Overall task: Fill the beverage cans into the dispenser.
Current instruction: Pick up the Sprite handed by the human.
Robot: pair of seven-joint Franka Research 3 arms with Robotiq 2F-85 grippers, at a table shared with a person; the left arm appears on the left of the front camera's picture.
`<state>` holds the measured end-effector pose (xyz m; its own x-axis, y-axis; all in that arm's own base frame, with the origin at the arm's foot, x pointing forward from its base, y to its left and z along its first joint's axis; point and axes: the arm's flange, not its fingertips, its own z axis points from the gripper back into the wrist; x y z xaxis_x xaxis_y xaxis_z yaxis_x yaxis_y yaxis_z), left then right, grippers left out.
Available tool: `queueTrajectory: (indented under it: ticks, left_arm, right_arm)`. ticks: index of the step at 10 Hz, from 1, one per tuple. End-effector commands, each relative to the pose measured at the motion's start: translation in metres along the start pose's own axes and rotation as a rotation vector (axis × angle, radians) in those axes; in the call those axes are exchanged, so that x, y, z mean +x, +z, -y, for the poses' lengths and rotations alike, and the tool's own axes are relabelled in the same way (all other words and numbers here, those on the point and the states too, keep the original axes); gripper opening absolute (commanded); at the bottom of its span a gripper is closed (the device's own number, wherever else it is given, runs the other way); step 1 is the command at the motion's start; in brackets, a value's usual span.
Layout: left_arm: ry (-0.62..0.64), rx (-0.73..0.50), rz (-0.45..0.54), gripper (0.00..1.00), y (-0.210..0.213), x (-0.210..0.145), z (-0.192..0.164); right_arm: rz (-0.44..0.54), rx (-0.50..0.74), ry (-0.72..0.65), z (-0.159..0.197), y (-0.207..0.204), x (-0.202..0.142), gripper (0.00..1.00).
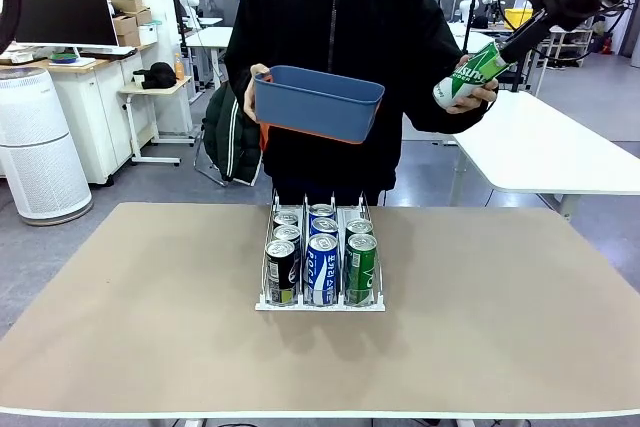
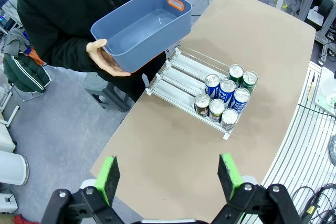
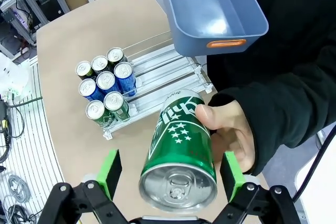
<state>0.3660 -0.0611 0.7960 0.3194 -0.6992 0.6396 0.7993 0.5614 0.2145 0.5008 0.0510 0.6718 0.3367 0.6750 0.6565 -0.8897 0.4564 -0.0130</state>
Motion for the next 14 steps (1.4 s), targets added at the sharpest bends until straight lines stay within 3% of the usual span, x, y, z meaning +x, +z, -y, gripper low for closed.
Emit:
queueTrajectory:
  ticks: [1,7,8,9,10,11,12,13,14]
  left_arm:
    - [0.0,0.0,0.0,1.0,0.0005,-0.0016,-0.0004]
    - [0.0,0.0,0.0,1.0,0.0005,-0.0016,-0.0004]
    - [0.0,0.0,0.0,1.0,0.0005,-0.0016,-0.0004]
    - [0.0,0.0,0.0,1.0,0.0005,-0.0016,-0.0004]
    - [0.0,0.0,0.0,1.0,0.0005,-0.0016,-0.0004]
    - [0.0,0.0,0.0,1.0,0.0005,-0.0016,-0.0004]
    - [0.0,0.0,0.0,1.0,0.0005,-0.0016,-0.0004]
    - [0.0,0.0,0.0,1.0,0.0005,-0.0016,-0.0004]
    - [0.0,0.0,0.0,1.0,0.0005,-0.0016,-0.0004]
  right_arm:
    - [0.04,0.01,0.011,0.0038,-0.0026,0.0032,1.0]
    - [0.009,0.003,-0.005,0.0022,-0.0017,0.0016,1.0]
    - [0.01,0.0,-0.006,0.003,-0.0011,0.0015,0.96]
    - [-0.018,-0.011,-0.053,0.0032,-0.0002,0.0027,0.8]
    - [-0.014,-0.006,-0.054,0.0033,0.0007,0.0031,0.76]
    - [-0.013,-0.019,-0.06,0.0044,0.0017,0.0037,0.6]
    - [-0.01,-0.019,-0.062,0.0032,0.0023,0.0036,0.56]
    - [-0.008,-0.023,-0.064,0.0023,0.0028,0.0037,0.4]
    - [0.005,-0.022,-0.059,0.0026,0.0026,0.0046,0.36]
